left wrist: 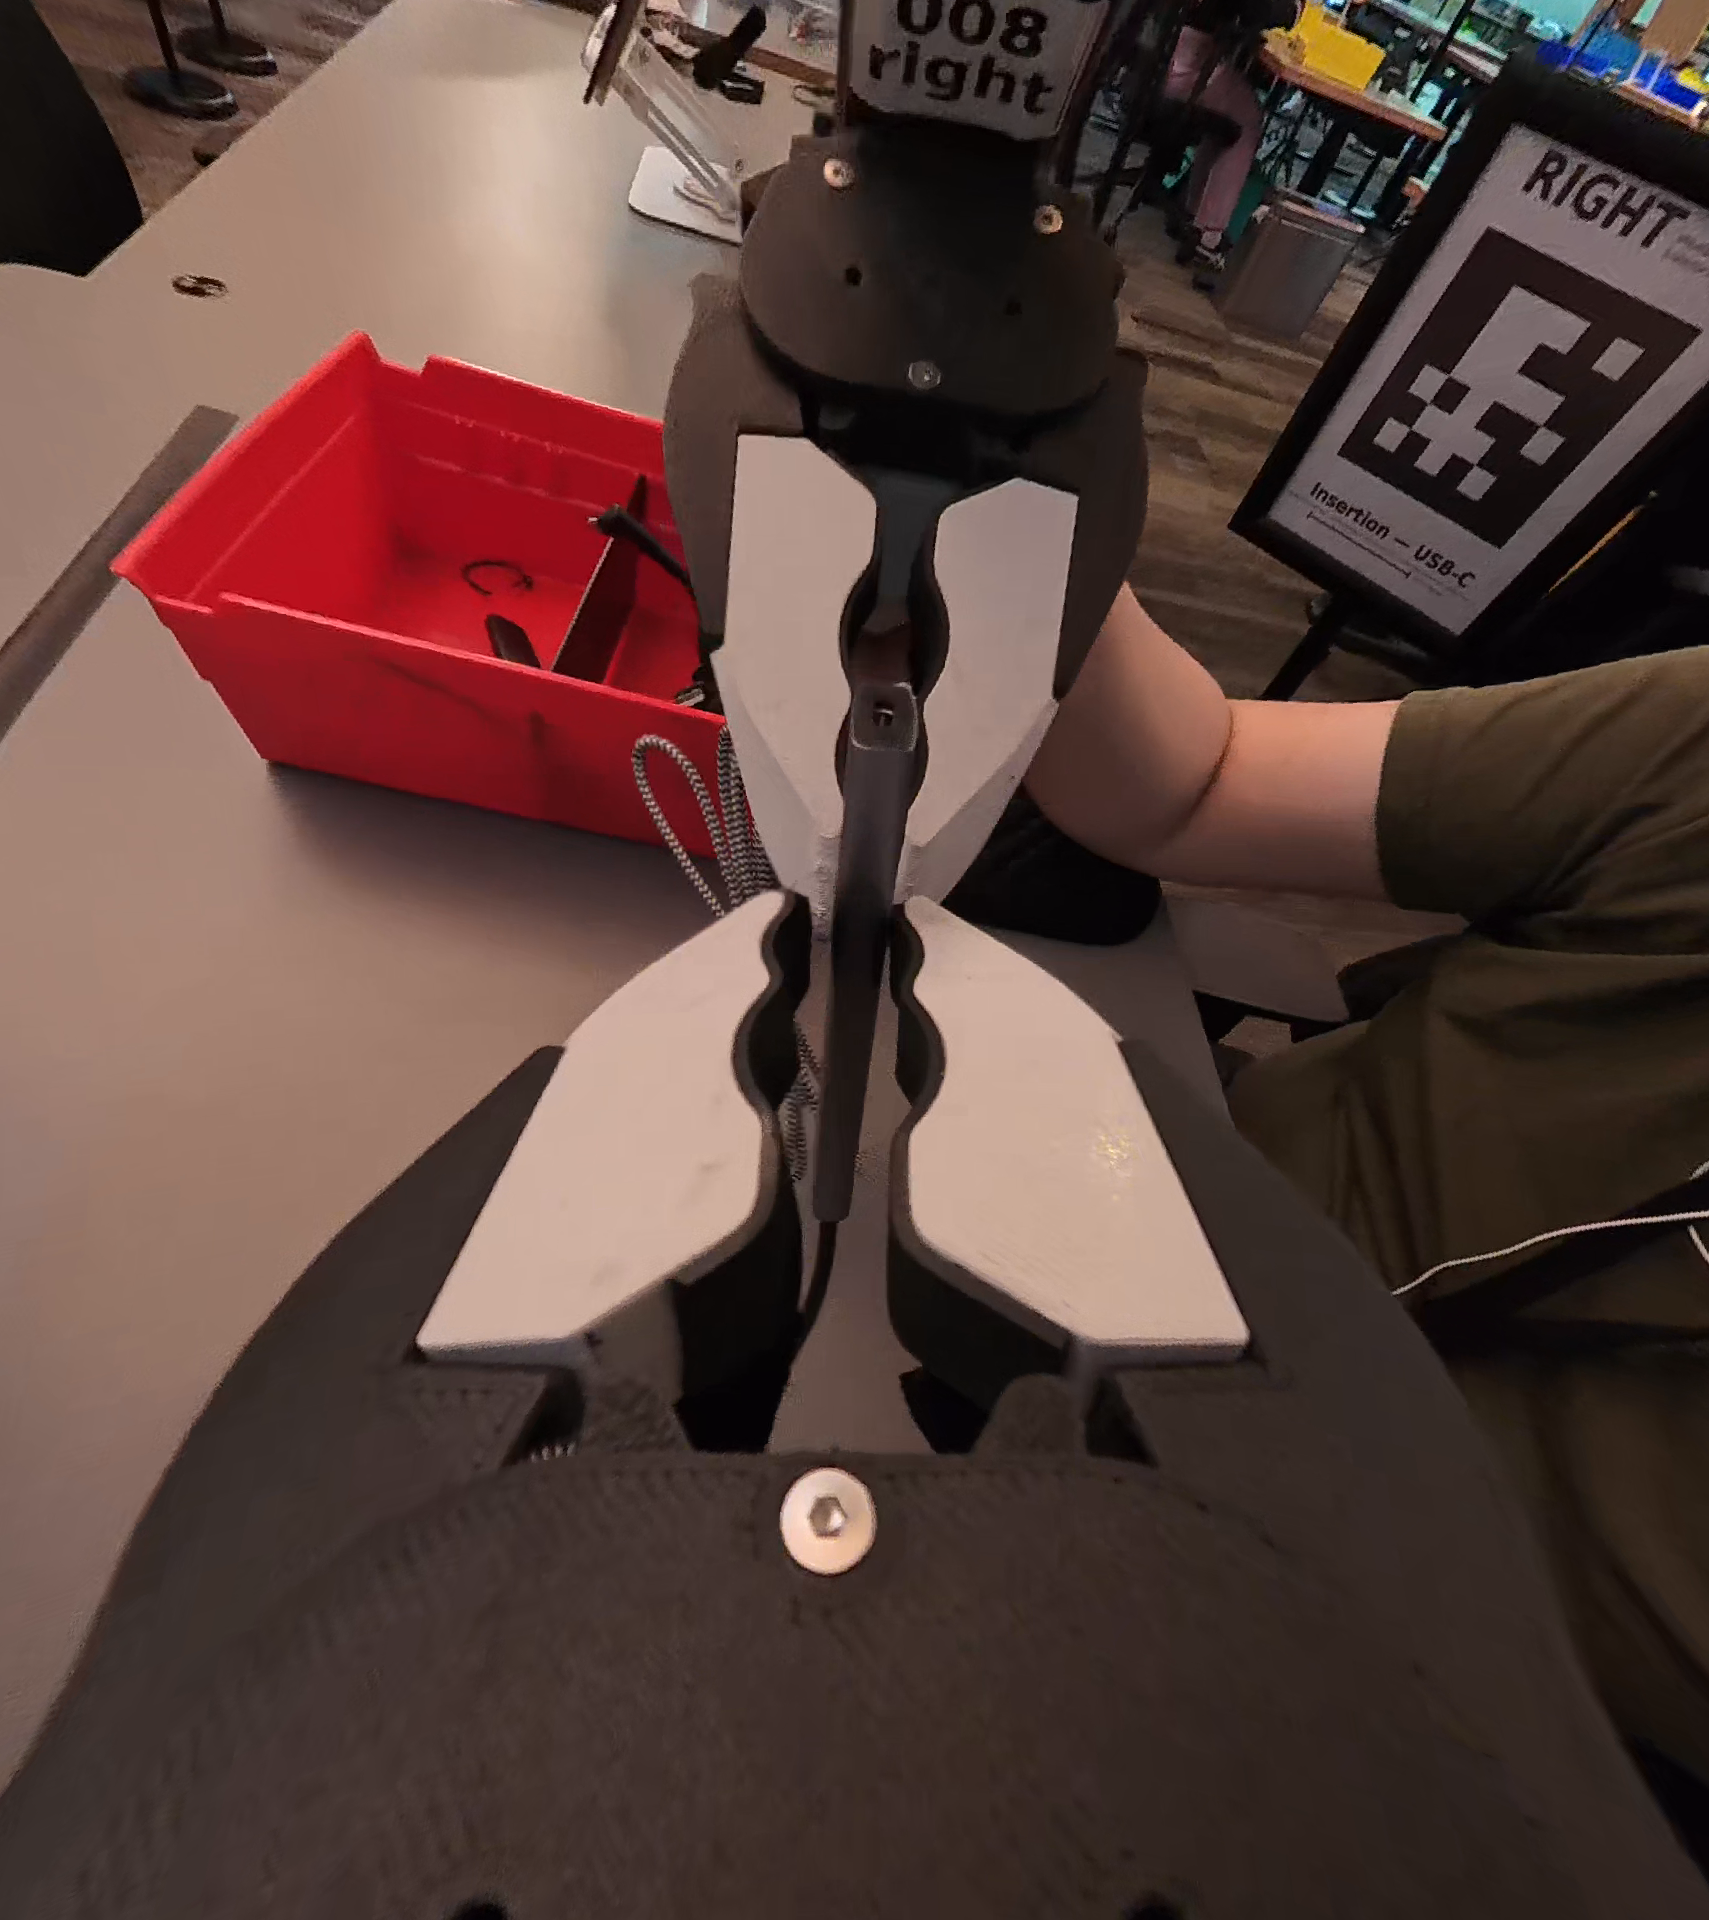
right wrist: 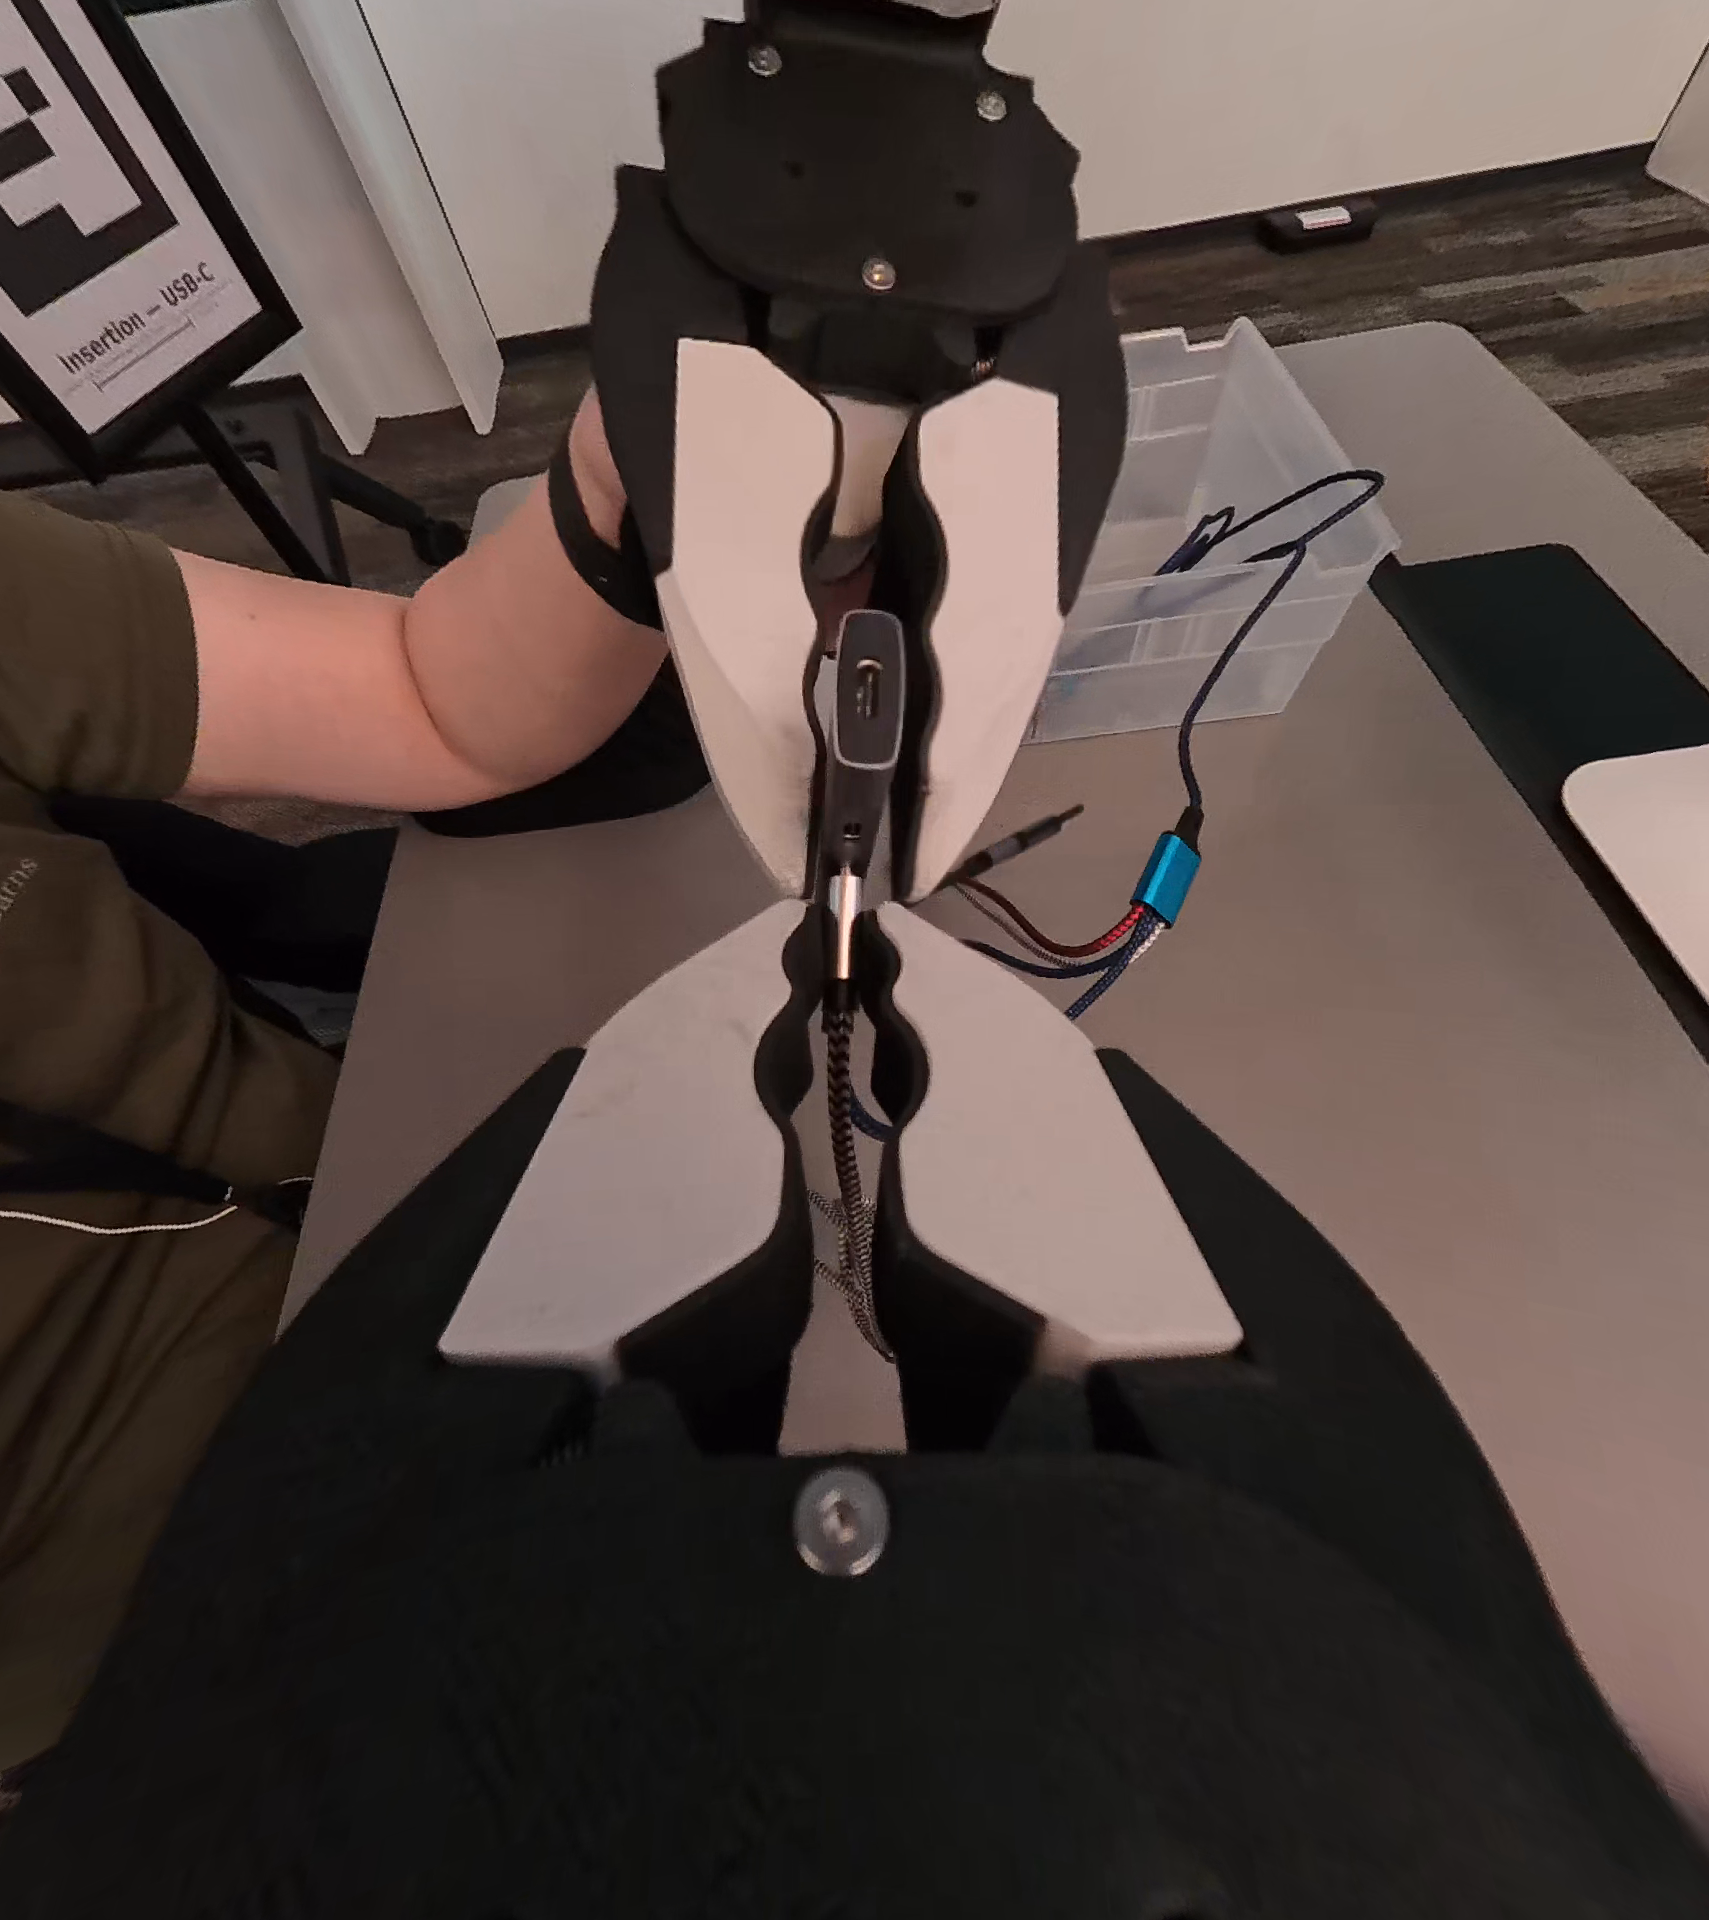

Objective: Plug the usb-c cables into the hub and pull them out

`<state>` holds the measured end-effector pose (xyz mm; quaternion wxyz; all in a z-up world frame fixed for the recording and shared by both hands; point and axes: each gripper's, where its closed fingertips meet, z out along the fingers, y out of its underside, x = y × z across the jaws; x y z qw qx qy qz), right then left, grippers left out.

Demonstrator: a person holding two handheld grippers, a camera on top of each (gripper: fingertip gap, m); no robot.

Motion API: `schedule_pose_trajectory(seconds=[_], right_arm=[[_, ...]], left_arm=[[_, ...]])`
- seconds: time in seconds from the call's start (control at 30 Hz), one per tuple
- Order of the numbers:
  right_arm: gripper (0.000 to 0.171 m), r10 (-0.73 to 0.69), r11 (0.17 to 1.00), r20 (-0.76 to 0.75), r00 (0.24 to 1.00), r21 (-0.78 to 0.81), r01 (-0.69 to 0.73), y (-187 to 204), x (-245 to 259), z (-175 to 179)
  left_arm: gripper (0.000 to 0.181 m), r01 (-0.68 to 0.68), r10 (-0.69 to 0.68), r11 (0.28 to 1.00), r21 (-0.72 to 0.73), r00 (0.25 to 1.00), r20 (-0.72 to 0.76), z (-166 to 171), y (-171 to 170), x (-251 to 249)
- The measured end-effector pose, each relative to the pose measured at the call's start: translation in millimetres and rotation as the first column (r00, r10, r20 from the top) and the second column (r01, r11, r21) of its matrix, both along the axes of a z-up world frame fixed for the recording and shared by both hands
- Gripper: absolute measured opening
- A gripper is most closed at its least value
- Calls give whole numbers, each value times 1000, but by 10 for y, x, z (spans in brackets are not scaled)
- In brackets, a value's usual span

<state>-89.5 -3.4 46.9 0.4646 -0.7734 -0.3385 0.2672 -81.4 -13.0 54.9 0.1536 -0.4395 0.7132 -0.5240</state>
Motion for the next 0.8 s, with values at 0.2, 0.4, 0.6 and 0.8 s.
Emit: schedule_pose_trajectory(seconds=[0.2,0.4,0.6,0.8], right_arm=[[7,-8,1000,28,1000,-14,8,12,31,-53],[8,15,999,29,999,-43,-14,-49,52,-67],[8,55,991,85,995,-130,-44,-138,62,-228],[9,54,988,79,995,-151,-42,-163,109,-241]], left_arm=[[9,16,-15,999,39,999,-30,-83,23,-15],[9,29,-29,999,20,999,-39,-77,-21,-3],[9,56,-49,994,92,995,-86,-226,-82,-10],[9,39,-30,994,104,995,-90,-245,-102,27]])
